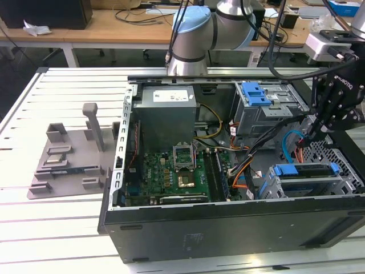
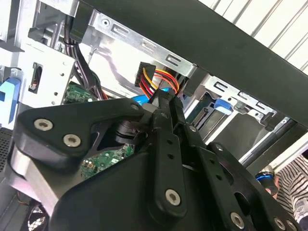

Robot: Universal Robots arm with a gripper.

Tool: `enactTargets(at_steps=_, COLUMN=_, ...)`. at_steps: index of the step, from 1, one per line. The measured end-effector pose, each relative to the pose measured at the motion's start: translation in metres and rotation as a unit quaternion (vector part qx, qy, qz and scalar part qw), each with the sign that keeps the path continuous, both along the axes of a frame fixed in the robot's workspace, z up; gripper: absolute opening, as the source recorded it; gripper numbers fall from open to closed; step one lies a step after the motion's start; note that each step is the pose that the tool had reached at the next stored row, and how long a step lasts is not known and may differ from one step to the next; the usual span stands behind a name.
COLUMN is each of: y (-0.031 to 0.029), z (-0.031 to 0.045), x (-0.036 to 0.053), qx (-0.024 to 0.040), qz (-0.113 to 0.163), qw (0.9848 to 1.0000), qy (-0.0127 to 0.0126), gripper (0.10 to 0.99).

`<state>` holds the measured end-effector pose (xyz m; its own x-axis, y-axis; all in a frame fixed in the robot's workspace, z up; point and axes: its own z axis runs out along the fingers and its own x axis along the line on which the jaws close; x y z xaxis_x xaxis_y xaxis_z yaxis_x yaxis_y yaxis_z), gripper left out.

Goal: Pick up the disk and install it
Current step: 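Insert the first disk wire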

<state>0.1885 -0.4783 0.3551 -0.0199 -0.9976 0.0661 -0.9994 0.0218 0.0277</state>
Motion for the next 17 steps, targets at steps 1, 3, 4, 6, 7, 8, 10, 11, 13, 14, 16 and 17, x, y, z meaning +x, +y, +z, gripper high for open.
enactTargets(at_steps=1, y=0.0, z=0.0, x=0.0, qx=-0.0003, qz=0.0, qw=1.0, qy=0.0, gripper=0.169)
enactTargets(at_steps=3, y=0.0001, z=0.0, x=0.0, qx=-0.0007, qz=0.0, qw=1.0, qy=0.0, gripper=0.169)
enactTargets(at_steps=4, y=-0.0001, z=0.0, x=-0.0013, qx=-0.0007, qz=0.0, qw=1.0, qy=0.0, gripper=0.169)
enactTargets(at_steps=6, y=-0.0027, z=-0.0001, x=-0.0032, qx=-0.0012, qz=0.0, qw=1.0, qy=0.0, gripper=0.169)
enactTargets(at_steps=7, y=-0.0068, z=-0.0003, x=-0.0039, qx=-0.0025, qz=0.0, qw=1.0, qy=0.0, gripper=0.169)
enactTargets(at_steps=8, y=-0.0093, z=-0.0003, x=-0.0039, qx=-0.0038, qz=0.0, qw=1.0, qy=0.0, gripper=0.169)
enactTargets(at_steps=10, y=-0.0145, z=-0.0004, x=-0.0039, qx=-0.0065, qz=0.0, qw=1.0, qy=0.0, gripper=0.169)
enactTargets(at_steps=11, y=-0.0172, z=-0.0005, x=-0.004, qx=-0.0076, qz=0.0, qw=1.0, qy=0.0, gripper=0.169)
enactTargets(at_steps=13, y=-0.0257, z=-0.0011, x=-0.004, qx=-0.0088, qz=0.0, qw=1.0, qy=0.0, gripper=0.169)
enactTargets(at_steps=14, y=-0.0306, z=-0.0017, x=-0.004, qx=-0.009, qz=0.0, qw=1.0, qy=0.0, gripper=0.169)
enactTargets(at_steps=16, y=-0.0396, z=-0.0065, x=-0.005, qx=-0.0089, qz=0.0, qw=1.0, qy=0.0, gripper=0.169)
enactTargets(at_steps=17, y=-0.0403, z=-0.0078, x=-0.0056, qx=-0.0089, qz=0.0, qw=1.0, qy=0.0, gripper=0.169)
